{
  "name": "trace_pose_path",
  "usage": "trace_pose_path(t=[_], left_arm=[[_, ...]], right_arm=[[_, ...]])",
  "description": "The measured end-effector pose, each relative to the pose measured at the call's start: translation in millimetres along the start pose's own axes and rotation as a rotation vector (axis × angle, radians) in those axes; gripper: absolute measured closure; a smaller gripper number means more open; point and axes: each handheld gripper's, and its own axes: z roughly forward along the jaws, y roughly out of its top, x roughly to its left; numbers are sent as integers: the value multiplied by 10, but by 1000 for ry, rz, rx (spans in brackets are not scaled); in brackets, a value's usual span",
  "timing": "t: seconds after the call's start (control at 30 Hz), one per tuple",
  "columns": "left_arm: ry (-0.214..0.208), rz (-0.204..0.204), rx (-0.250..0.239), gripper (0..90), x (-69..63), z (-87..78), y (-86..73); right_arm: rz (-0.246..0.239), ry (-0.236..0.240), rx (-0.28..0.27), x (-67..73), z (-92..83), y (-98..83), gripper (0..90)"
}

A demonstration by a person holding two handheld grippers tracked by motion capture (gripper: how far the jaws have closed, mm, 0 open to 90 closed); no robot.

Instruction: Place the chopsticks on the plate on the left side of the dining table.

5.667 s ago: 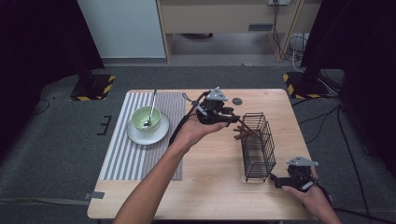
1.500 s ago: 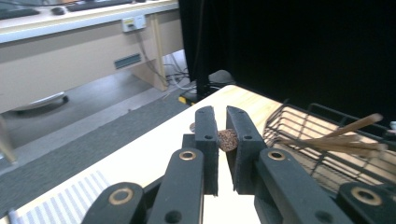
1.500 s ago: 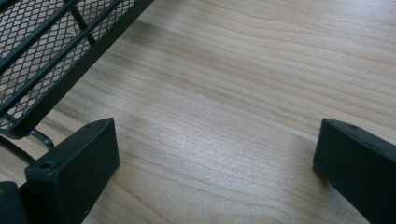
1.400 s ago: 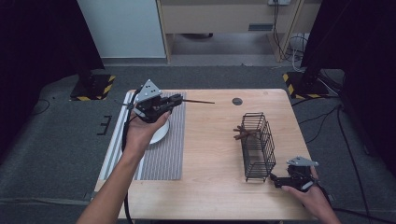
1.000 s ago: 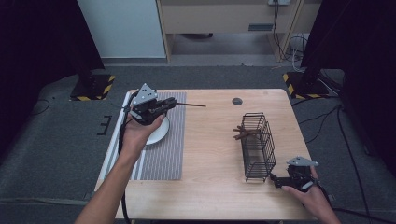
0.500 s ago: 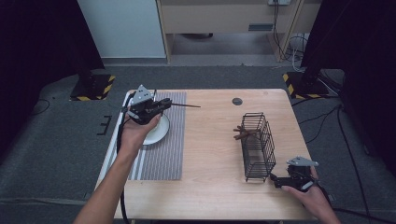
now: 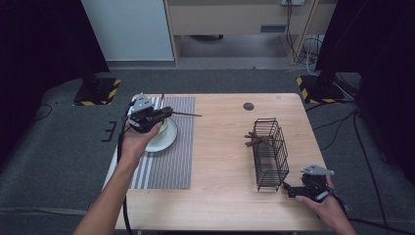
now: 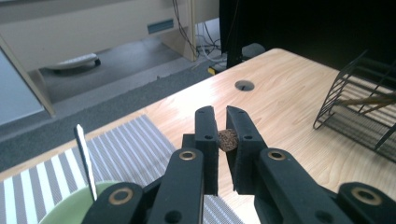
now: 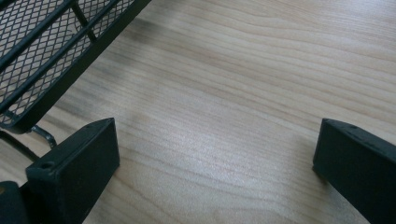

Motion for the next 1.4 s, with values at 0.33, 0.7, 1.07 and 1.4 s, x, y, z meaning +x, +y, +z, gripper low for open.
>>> trace_pose_path(t=[0.33, 0.7, 1.07, 1.4], left_arm=[[20, -25, 14, 830, 127, 6, -176], [62, -66, 14, 830, 300, -39, -396], [76, -66, 45, 829, 311, -52, -516], [111, -73, 68, 826, 149, -129, -703]], right_arm=[[10, -9, -1, 2, -32, -33, 5], [10, -7, -1, -1, -29, -29, 4], [10, -7, -1, -1, -29, -29, 4], [10, -7, -1, -1, -29, -29, 4]])
